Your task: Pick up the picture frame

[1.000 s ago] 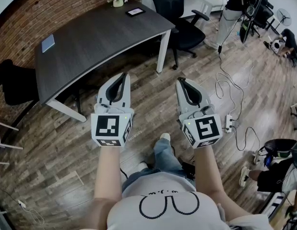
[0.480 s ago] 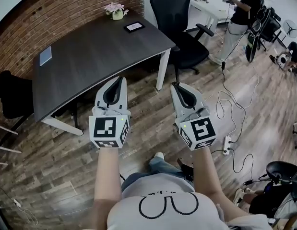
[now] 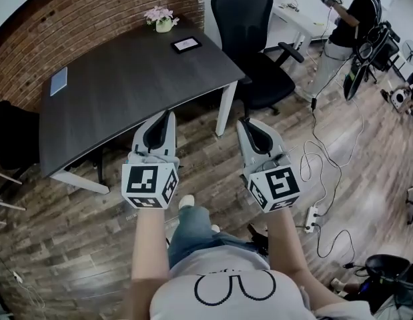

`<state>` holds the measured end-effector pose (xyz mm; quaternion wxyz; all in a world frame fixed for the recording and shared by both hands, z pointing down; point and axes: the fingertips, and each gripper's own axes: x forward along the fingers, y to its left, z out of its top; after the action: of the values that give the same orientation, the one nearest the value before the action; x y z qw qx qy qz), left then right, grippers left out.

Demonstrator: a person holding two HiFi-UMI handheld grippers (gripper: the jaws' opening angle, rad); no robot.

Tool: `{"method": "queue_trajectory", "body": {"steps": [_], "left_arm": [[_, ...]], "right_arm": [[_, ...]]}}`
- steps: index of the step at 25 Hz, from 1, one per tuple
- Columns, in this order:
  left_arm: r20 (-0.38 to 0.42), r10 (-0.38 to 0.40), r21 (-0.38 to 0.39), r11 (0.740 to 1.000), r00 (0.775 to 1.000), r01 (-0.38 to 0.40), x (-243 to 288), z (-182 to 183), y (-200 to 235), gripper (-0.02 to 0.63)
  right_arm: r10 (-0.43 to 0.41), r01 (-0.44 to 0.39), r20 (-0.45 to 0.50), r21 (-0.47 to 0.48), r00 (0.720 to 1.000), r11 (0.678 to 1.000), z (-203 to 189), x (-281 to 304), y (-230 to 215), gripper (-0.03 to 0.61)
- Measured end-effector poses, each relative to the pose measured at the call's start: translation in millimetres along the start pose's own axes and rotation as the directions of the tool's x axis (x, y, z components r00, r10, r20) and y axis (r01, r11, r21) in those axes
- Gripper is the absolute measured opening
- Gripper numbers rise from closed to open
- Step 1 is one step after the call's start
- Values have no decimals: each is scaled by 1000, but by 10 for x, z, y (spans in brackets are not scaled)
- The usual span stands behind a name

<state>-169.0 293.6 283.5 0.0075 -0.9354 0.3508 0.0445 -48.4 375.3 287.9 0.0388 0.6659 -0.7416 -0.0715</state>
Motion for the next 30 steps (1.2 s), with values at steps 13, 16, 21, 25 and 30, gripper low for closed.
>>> {"method": "queue_trajectory", "body": {"steps": [13, 16, 21, 25, 30], "left_arm": [[-12, -1, -45, 999, 1000, 1, 1415, -221, 624, -2], [-18, 5, -43, 999, 1000, -6, 1826, -233, 883, -2], [-35, 18, -40, 999, 999, -19, 2469, -305, 1394, -2], [-42, 19, -46, 999, 999, -21, 2930, -361, 1787, -2], [-50, 3, -55, 998, 999, -5, 3390, -403, 2121, -2]], "right_arm": [[14, -14, -3, -24, 1000, 1000, -170, 1296, -764, -2], [27, -27, 3, -13, 1000, 1000, -183, 1737, -956, -2], [40, -40, 1, 5, 999, 999, -255, 2534, -1218, -2], [45, -45, -8, 6, 999, 999, -321, 3119, -1358, -2], [28, -28, -26, 1, 999, 1000, -370, 3675, -1539, -2]]}}
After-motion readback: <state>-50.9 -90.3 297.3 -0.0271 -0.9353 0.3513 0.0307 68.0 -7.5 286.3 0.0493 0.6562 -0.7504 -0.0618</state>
